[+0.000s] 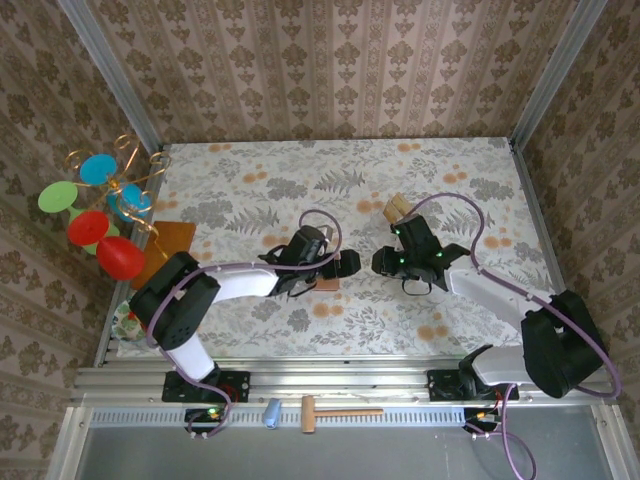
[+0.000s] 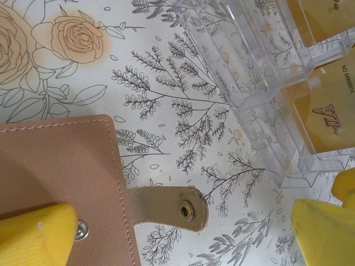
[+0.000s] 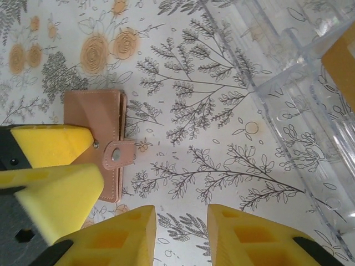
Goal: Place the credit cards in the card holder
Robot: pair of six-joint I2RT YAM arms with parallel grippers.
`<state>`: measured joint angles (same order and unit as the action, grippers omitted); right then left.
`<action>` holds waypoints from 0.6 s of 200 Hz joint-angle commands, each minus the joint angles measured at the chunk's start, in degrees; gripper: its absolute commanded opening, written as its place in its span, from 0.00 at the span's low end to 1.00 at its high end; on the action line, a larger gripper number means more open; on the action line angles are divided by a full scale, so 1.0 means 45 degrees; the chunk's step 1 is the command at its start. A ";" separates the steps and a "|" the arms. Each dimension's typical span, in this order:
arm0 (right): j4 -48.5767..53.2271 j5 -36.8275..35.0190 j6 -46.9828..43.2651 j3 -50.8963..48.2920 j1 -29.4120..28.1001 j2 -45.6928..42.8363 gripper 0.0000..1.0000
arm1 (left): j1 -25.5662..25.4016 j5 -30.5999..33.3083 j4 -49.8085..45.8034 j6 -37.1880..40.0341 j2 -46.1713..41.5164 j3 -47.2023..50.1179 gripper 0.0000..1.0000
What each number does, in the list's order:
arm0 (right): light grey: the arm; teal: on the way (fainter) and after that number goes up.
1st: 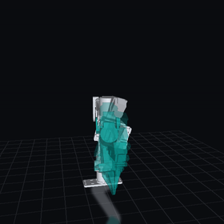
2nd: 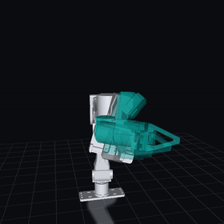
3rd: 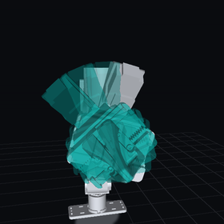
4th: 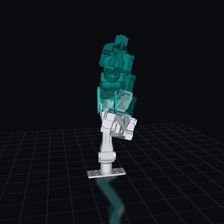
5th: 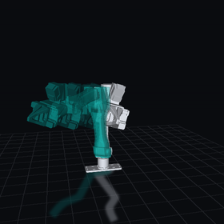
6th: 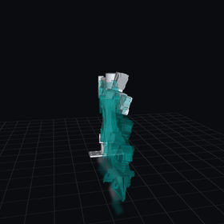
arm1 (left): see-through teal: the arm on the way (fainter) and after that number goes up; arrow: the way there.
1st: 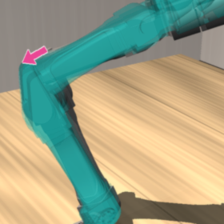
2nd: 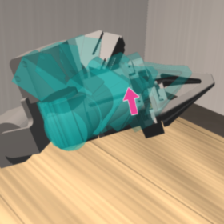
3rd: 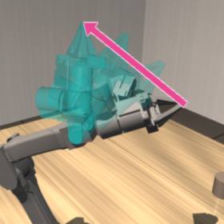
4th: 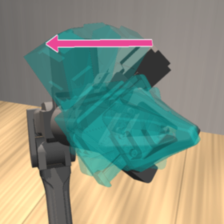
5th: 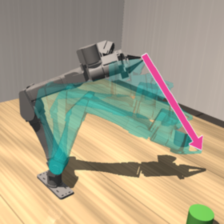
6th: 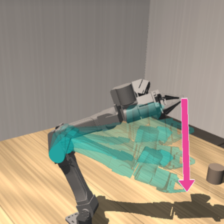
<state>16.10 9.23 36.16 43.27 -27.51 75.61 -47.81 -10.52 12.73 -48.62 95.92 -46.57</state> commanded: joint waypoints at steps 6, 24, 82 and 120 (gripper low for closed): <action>0.0085 0.0763 -0.0379 -0.0090 -0.0047 -0.0438 0.32 | 0.0377 -0.0686 -0.1249 0.0718 -0.0519 -0.0908 1.00; 0.0155 0.0729 -0.0396 0.0173 -0.0410 -0.0451 0.32 | 0.0679 -0.1070 -0.1723 0.0993 -0.0728 -0.1306 1.00; -0.0061 0.0108 -0.0012 0.1655 -0.2462 0.0833 0.21 | 0.1867 -0.1587 -0.2131 0.1293 -0.1272 -0.1614 1.00; -0.0314 -0.0060 0.0082 0.2897 -0.3569 0.2435 0.16 | 0.2596 -0.1568 -0.2185 0.1303 -0.1667 -0.1317 1.00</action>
<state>15.88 10.61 36.07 52.58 -41.19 83.44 -37.80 -16.73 4.95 -44.14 91.26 -52.90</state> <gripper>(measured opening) 0.171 0.999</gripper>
